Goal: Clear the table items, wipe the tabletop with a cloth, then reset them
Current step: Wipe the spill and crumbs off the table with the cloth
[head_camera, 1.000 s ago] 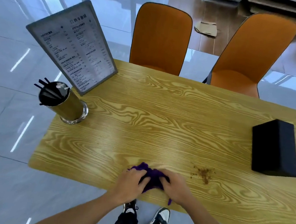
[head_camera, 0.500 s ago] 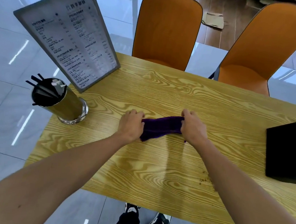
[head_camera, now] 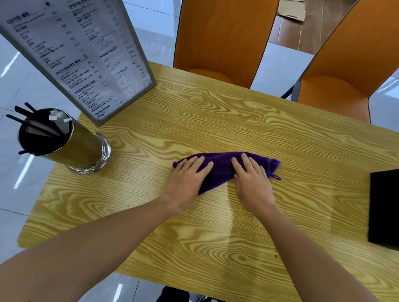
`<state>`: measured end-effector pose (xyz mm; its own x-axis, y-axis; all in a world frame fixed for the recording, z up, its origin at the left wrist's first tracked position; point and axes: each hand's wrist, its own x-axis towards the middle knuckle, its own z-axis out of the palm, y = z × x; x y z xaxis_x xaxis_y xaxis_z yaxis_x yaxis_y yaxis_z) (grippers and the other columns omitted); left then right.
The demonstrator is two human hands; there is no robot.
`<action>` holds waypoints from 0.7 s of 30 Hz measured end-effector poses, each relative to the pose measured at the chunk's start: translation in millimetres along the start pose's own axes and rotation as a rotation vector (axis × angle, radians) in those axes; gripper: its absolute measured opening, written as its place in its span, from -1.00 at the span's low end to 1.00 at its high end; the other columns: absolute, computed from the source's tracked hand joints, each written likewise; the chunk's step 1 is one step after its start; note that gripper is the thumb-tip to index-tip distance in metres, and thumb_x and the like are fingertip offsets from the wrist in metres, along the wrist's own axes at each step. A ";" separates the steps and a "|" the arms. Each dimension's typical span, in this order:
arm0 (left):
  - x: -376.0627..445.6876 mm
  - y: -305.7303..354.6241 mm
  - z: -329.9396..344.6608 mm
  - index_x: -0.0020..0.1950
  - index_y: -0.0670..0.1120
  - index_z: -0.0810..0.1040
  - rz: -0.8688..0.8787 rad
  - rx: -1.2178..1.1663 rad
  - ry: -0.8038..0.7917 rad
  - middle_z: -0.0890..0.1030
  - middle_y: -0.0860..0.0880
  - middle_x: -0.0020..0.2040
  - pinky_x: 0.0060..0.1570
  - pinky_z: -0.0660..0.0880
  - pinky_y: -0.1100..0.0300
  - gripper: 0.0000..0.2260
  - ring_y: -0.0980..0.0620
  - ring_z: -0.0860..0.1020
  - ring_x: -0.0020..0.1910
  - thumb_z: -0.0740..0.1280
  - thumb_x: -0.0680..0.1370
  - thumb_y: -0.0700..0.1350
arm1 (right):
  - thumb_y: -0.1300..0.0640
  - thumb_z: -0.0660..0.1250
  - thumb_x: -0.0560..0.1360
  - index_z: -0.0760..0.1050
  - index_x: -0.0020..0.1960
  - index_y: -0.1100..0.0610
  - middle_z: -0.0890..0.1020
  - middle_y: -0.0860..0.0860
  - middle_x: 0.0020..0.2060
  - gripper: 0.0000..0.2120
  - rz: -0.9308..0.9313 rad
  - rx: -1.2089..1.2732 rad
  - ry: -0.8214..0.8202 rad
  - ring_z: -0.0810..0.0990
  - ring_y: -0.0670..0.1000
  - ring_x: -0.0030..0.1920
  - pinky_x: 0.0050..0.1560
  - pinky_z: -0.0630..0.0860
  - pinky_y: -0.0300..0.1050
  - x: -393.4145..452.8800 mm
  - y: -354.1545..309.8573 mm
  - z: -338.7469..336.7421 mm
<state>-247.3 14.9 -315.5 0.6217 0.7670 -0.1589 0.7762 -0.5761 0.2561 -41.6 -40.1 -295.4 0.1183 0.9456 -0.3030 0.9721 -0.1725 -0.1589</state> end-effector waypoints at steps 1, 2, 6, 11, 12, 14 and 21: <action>6.1 -1.3 -1.4 0.62 0.03 0.17 -0.002 -0.006 -0.003 0.25 -0.11 0.60 0.56 0.14 -0.05 -0.46 -0.10 0.21 0.58 0.25 0.66 -0.19 | 0.10 0.11 0.69 0.15 0.61 0.04 0.14 0.12 0.61 -0.51 0.011 0.008 -0.010 0.05 0.15 0.60 0.54 0.13 0.20 5.2 0.8 -1.5; 12.8 -2.8 -3.3 0.62 0.03 0.15 -0.006 -0.016 -0.008 0.22 -0.11 0.61 0.56 0.12 -0.09 -0.47 -0.10 0.17 0.60 0.22 0.68 -0.17 | 0.09 0.09 0.70 0.11 0.62 0.03 0.09 0.11 0.62 -0.50 0.020 0.017 -0.016 0.00 0.14 0.61 0.55 0.09 0.20 11.2 1.5 -3.4; 39.0 -8.5 -13.1 0.65 0.04 0.06 -0.017 -0.027 -0.060 0.09 -0.09 0.65 0.55 0.08 -0.16 -0.48 -0.08 0.05 0.63 0.14 0.71 -0.06 | 0.02 0.07 0.69 0.03 0.63 -0.01 -0.01 0.07 0.64 -0.46 0.047 0.034 -0.058 -0.10 0.16 0.62 0.55 0.03 0.26 37.2 2.4 -11.8; 52.0 -7.2 -19.0 0.63 0.05 0.13 -0.065 -0.058 -0.063 0.18 -0.07 0.63 0.53 0.16 -0.09 -0.46 -0.08 0.13 0.61 0.24 0.67 -0.01 | 0.06 0.13 0.68 0.08 0.62 -0.04 0.06 0.06 0.63 -0.46 0.058 0.070 -0.045 -0.03 0.17 0.61 0.53 0.12 0.26 50.0 5.9 -16.6; 49.7 -5.3 -18.9 0.61 0.05 0.17 -0.081 -0.071 -0.057 0.22 -0.06 0.61 0.51 0.20 -0.07 -0.47 -0.08 0.17 0.60 0.26 0.66 -0.03 | 0.10 0.14 0.68 0.10 0.62 -0.03 0.09 0.06 0.63 -0.46 0.054 0.072 -0.038 0.00 0.16 0.61 0.52 0.15 0.24 46.8 5.6 -15.6; 39.7 1.0 -17.2 0.59 0.06 0.23 -0.098 -0.064 -0.036 0.28 -0.04 0.57 0.43 0.29 -0.05 -0.50 -0.07 0.24 0.56 0.27 0.66 -0.06 | 0.16 0.14 0.67 0.11 0.62 -0.03 0.10 0.05 0.62 -0.45 0.044 0.077 -0.031 0.01 0.14 0.61 0.52 0.17 0.22 35.8 4.2 -10.7; -38.3 31.6 -1.6 0.59 0.09 0.20 -0.109 -0.059 -0.088 0.32 0.00 0.56 0.30 0.45 -0.01 -0.42 -0.03 0.32 0.50 0.34 0.62 -0.13 | 0.29 0.22 0.59 0.09 0.62 -0.05 0.10 0.00 0.63 -0.32 0.000 0.055 -0.081 0.02 0.10 0.61 0.51 0.23 0.12 -24.5 -3.6 6.1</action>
<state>-246.8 -32.3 -299.8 0.5431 0.7948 -0.2706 0.8335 -0.4715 0.2881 -49.2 -64.4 -293.1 0.0992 0.9205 -0.3779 0.9594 -0.1893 -0.2092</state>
